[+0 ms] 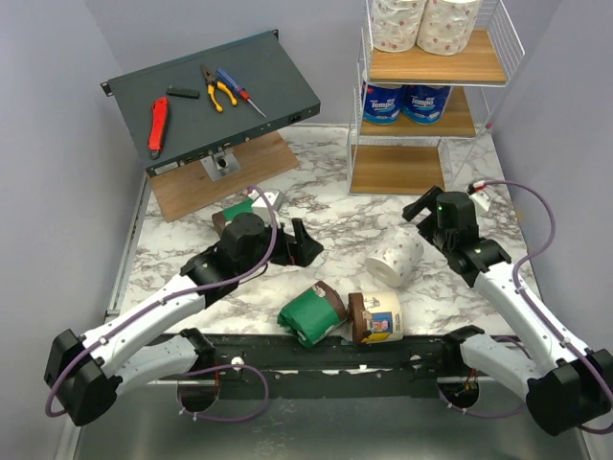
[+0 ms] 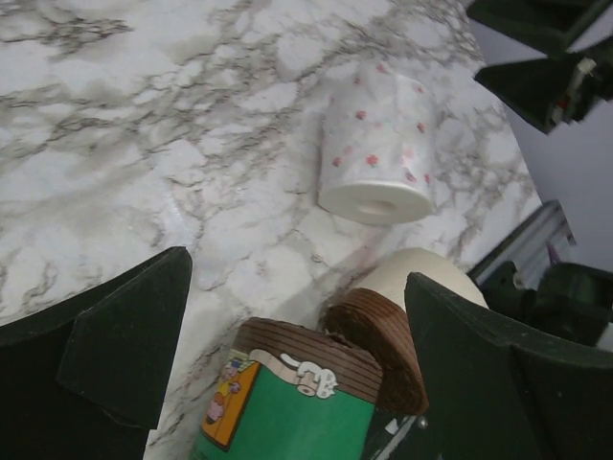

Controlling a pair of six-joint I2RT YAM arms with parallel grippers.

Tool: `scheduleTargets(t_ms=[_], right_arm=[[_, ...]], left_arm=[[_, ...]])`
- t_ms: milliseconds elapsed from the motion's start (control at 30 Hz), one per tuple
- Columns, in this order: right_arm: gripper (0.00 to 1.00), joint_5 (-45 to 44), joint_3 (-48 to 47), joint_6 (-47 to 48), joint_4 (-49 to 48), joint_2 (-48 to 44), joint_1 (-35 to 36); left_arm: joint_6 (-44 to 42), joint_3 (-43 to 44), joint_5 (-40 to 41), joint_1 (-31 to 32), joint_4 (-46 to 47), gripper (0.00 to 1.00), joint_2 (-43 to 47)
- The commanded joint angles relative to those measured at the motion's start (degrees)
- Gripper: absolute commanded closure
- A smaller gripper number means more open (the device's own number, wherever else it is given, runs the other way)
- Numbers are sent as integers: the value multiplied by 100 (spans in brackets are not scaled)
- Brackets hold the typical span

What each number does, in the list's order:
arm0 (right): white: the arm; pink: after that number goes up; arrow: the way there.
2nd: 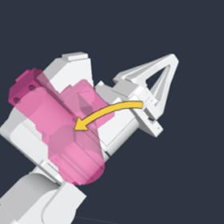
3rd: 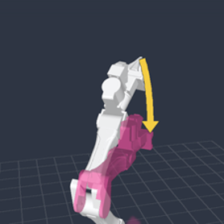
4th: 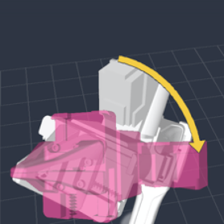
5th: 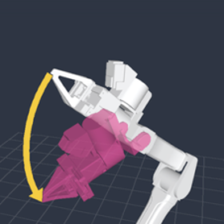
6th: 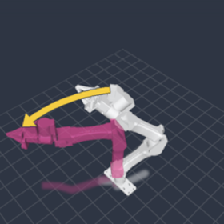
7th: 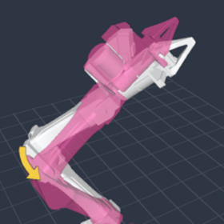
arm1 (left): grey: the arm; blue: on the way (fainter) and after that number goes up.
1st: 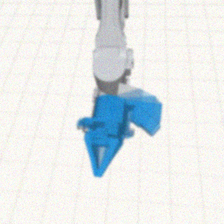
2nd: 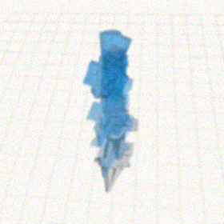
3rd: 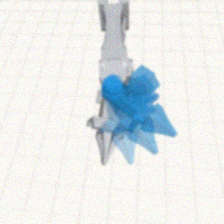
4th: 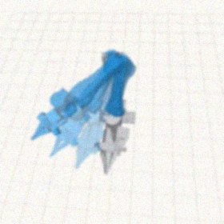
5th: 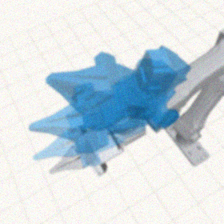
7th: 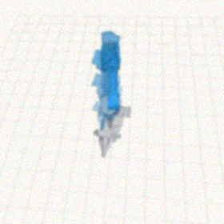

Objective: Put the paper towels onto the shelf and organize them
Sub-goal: Adjust the paper towel at the center of the board.

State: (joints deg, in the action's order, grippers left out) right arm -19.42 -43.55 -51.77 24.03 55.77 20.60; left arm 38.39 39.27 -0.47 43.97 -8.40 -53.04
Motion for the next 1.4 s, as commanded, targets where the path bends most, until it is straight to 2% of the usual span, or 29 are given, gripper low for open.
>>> scheduleTargets(t_ms=[0,100,233,567,800,1000,1367], right_arm=[[0,35,149,43,-721,115,-400],[0,112,177,76,-975,344,-401],[0,174,254,98,-1270,576,-408],[0,269,389,159,-1486,954,-419],[0,670,593,106,-1487,914,-416],[0,1059,843,67,-1481,792,-417],[0,1367,988,38,-1378,579,-421]], left_arm=[[-352,607,-1789,14,643,3,-720],[-534,1025,-2579,24,595,3,-1243],[-704,1312,-3218,59,790,5,-1820],[-451,1623,-4088,150,1135,11,-3069],[-588,2230,-4099,433,849,12,-3803],[-329,2491,-4074,508,956,14,-4387],[-376,3052,-3865,595,454,14,-5016]])
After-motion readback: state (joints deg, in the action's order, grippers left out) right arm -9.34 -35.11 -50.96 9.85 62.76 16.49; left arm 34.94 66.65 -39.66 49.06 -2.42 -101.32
